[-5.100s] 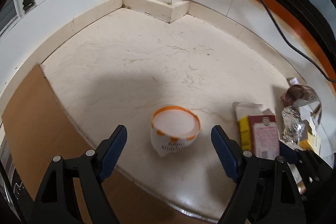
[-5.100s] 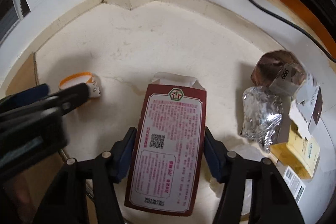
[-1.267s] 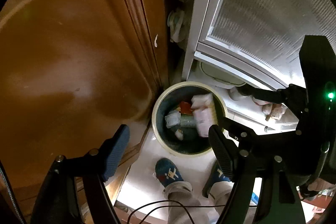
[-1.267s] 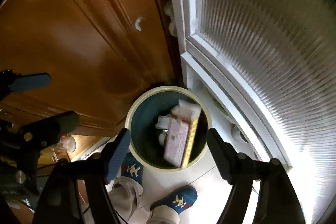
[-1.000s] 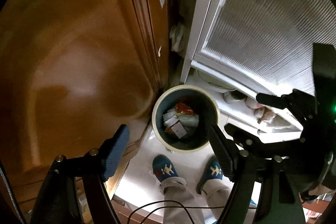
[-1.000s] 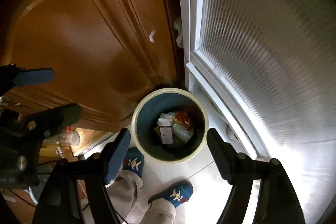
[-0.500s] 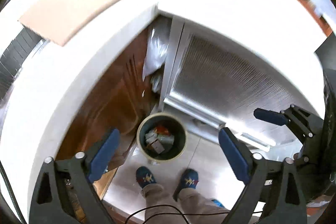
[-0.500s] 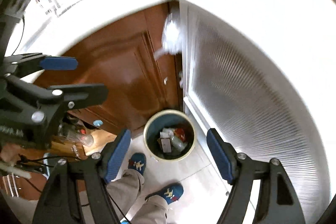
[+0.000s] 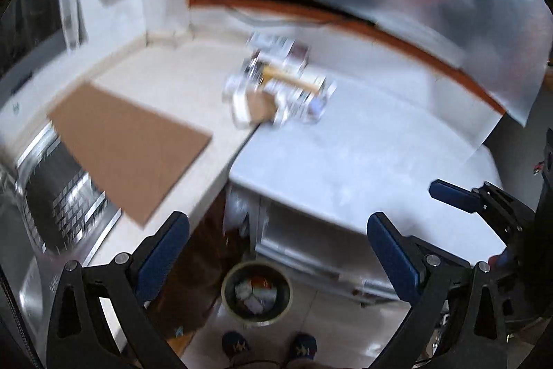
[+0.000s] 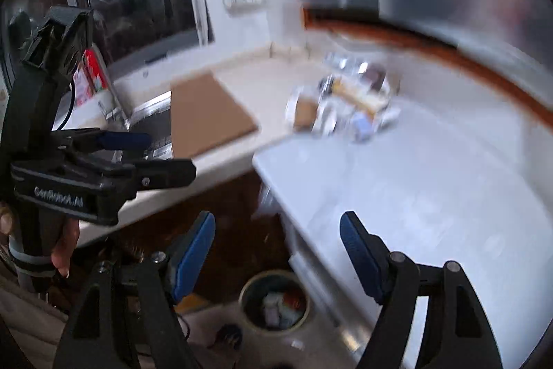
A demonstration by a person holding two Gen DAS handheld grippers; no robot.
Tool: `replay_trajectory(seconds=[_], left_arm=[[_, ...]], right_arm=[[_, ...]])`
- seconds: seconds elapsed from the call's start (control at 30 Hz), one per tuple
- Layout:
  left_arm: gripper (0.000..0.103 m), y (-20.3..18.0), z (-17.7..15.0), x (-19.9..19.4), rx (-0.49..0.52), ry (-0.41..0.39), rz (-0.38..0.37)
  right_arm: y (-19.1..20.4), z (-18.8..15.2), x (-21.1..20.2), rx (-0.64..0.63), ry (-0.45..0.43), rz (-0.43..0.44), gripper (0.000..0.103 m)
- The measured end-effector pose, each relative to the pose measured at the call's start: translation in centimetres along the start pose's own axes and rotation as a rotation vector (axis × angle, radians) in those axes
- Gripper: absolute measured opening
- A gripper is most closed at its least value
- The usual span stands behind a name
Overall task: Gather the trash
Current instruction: 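Raise both tools back toward the counter trash, then grasp the white-blue box with the right tool while the left tool grasps the brown paper cup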
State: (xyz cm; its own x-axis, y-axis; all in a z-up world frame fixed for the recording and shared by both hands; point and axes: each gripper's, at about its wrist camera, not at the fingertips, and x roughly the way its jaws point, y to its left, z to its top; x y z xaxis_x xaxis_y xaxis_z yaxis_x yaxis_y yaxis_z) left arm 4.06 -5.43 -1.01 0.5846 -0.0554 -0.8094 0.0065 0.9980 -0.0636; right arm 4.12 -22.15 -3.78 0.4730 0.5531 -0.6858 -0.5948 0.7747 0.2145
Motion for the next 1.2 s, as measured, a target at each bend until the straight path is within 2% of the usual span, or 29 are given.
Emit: replay_trajectory(seconds=[0.2, 0.4, 0.43, 0.47, 0.5, 0.6, 0.77, 0.9, 1.1, 1.2], left_arm=[[0.102, -1.8, 3.0, -1.2, 0.05, -0.061, -0.004], [0.102, -1.4, 5.5, 0.7, 0.056, -0.048, 0.005], [0.102, -1.2, 6.0, 1.2, 0.058, -0.04, 0.007], [0.102, -1.0, 6.4, 1.6, 0.06, -0.033, 0.005], [0.102, -0.7, 6.9, 2.3, 0.065, -0.023, 0.006], [0.102, -0.1, 8.1, 4.6, 0.096, 0.0, 0.019], [0.102, 1.1, 9.9, 9.0, 0.178, 0.051, 0.039], [0.102, 2.3, 11.3, 12.6, 0.252, 0.107, 0.022], [0.102, 3.6, 12.8, 16.8, 0.3, 0.173, -0.026], [0.101, 4.0, 13.4, 18.4, 0.326, 0.189, -0.037]], right_arm=[[-1.7, 3.5, -1.0, 0.009, -0.056, 0.0, 0.075], [-2.9, 6.4, 0.6, -0.052, -0.043, -0.055, 0.073], [-3.2, 7.0, 1.4, -0.062, -0.034, -0.074, 0.072], [-3.5, 7.3, 1.9, -0.067, -0.021, -0.072, 0.068], [-4.0, 7.8, 3.0, -0.073, 0.004, -0.064, 0.059], [-5.6, 9.3, 6.1, -0.051, 0.058, -0.064, 0.048], [-8.6, 11.5, 11.9, 0.018, 0.145, -0.062, 0.047], [-9.5, 12.7, 15.7, 0.016, 0.191, -0.054, 0.047], [-10.1, 12.7, 21.2, -0.008, 0.291, -0.048, 0.045], [-10.4, 12.4, 23.1, -0.027, 0.328, -0.072, 0.045]])
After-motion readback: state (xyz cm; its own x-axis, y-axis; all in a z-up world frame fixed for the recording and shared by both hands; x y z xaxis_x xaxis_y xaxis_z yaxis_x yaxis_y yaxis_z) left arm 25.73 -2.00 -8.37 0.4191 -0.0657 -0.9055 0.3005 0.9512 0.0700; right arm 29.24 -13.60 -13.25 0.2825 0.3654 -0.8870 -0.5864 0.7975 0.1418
